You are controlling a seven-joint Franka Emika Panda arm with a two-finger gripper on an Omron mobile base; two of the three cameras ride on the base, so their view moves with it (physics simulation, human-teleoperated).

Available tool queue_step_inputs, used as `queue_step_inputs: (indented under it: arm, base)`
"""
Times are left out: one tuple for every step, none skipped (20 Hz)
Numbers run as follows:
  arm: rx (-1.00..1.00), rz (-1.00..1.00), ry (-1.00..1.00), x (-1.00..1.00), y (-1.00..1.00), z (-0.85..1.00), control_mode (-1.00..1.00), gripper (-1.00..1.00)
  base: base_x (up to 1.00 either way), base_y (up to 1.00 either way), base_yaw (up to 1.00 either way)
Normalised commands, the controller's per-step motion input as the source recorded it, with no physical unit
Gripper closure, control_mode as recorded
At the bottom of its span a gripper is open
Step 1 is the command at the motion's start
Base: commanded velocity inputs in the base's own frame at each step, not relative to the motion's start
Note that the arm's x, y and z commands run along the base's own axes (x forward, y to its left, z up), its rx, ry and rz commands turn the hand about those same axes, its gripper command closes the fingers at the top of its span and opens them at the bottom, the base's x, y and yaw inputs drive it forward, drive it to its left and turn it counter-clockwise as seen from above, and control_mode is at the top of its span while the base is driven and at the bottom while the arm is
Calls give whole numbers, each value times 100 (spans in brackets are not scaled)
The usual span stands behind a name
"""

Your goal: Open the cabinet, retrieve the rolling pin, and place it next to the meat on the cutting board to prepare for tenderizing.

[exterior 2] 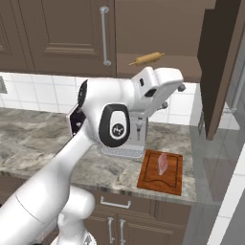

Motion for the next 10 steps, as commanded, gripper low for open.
queue_step_inputs:
  arm:
    - [3, 0, -8, 0, 64, 0, -100, -100]
    - [4, 0, -9, 0, 64, 0, -100, -100]
    - [5, 0, -8, 0, 64, 1, -100, -100]
    - [8, 0, -9, 0, 62, 10, -100, -100]
    - [9, 0, -8, 0, 58, 14, -100, -100]
    - [8, 0, -9, 0, 78, 10, -100, -100]
    - [13, 1, -11, 0, 66, 13, -100, -100]
    - [13, 1, -12, -2, 64, 14, -100, -100]
    - [16, 1, -12, 0, 65, 19, -100, -100]
    - [20, 5, -15, 0, 61, 19, -100, -100]
  base:
    - [0, 0, 0]
    - [0, 0, 0]
    - [0, 0, 0]
    - [0, 0, 0]
    - [0, 0, 0]
    - [0, 0, 0]
    - [0, 0, 0]
    - [0, 0, 0]
    - [0, 0, 0]
    - [0, 0, 0]
